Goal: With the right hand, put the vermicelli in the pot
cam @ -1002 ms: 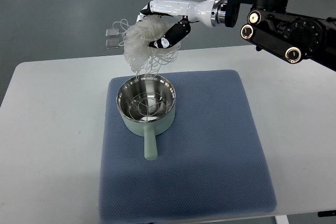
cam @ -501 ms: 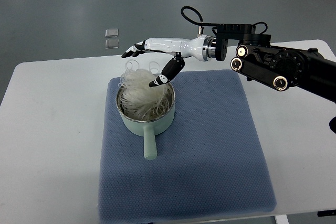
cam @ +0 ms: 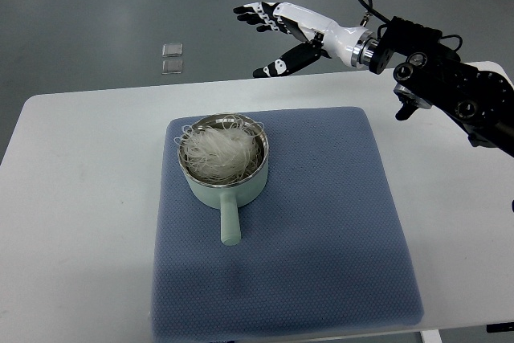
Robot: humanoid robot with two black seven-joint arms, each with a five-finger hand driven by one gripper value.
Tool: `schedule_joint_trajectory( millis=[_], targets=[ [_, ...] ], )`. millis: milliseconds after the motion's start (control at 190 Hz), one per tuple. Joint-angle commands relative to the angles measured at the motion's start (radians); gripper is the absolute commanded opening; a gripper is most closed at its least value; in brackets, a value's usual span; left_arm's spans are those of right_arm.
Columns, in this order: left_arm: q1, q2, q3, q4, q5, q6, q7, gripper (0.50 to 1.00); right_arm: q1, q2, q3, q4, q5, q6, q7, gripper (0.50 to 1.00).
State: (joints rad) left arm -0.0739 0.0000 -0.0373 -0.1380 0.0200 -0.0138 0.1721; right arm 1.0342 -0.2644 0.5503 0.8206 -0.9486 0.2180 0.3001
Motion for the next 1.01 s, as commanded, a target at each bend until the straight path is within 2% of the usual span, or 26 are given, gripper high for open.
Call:
schedule_joint_trajectory(
  millis=[0,158,301,549,596,670,1002],
  targets=[
    [0.000,0.000,-0.001,0.000,0.000,0.000,0.000,1.000,-0.086,-0.010,0.108,-0.011,0.105,-0.049,-0.062,0.895],
    [0.000,0.000,-0.001,0.000,0.000,0.000,-0.002,1.000,-0.215,0.001,0.224,-0.014,0.280,-0.154,-0.108,0.895],
    [0.000,0.000,-0.001,0.000,-0.002,0.000,-0.003,1.000,-0.270,0.001,0.246,-0.015,0.401,-0.193,-0.108,0.895],
    [0.000,0.000,-0.003,-0.002,-0.002,-0.002,-0.003,1.000,-0.329,0.016,0.329,-0.015,0.504,-0.204,-0.105,0.897],
    [0.000,0.000,-0.003,-0.002,-0.002,-0.002,-0.003,1.000,-0.344,0.022,0.362,-0.014,0.508,-0.204,-0.102,0.917],
    [0.000,0.000,-0.003,-0.002,-0.002,-0.002,-0.003,1.000,-0.359,0.040,0.405,-0.015,0.511,-0.203,-0.101,0.924],
    [0.000,0.000,-0.003,-0.003,-0.002,-0.002,-0.003,1.000,-0.382,0.050,0.410,-0.015,0.510,-0.200,-0.098,0.926]
  ],
)
